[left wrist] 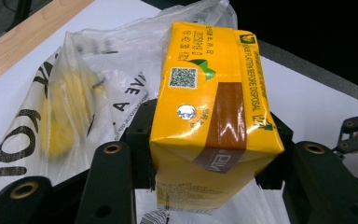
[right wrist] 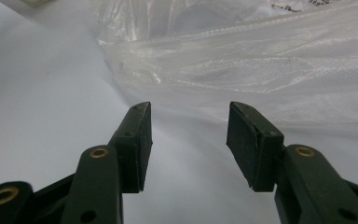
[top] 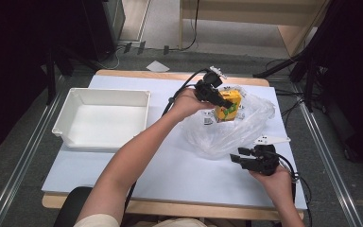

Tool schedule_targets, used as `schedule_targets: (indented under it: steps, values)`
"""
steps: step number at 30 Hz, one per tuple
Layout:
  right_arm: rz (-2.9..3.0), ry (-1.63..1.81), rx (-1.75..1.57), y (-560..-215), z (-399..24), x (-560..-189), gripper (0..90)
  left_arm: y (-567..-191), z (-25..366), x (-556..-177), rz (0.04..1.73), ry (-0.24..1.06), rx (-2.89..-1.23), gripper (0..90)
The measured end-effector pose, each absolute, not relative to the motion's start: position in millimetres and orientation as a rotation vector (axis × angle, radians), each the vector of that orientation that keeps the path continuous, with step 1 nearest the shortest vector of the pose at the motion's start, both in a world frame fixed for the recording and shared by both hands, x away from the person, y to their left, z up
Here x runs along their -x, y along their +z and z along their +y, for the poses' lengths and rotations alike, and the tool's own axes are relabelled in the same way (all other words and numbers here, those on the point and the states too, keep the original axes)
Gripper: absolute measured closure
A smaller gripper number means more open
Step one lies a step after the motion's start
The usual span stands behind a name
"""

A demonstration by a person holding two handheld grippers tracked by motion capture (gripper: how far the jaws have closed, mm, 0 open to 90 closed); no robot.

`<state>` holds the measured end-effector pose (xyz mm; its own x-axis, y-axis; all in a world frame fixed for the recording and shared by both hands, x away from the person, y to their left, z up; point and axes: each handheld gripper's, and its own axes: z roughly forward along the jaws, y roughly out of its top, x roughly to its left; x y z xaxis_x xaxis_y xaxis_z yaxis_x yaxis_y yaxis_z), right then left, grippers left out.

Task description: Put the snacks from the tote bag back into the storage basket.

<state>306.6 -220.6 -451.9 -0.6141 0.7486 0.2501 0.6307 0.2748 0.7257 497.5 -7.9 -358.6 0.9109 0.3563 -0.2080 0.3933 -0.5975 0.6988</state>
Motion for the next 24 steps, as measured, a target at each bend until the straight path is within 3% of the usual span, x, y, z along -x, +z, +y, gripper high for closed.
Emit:
schedule_targets:
  steps: [24]
  values:
    - [2.403, 1.282, -1.275, -449.5, -216.9, -304.0, 51.4, -336.9, 24.2, -469.2, 0.519, -0.095, -2.23, 52.5]
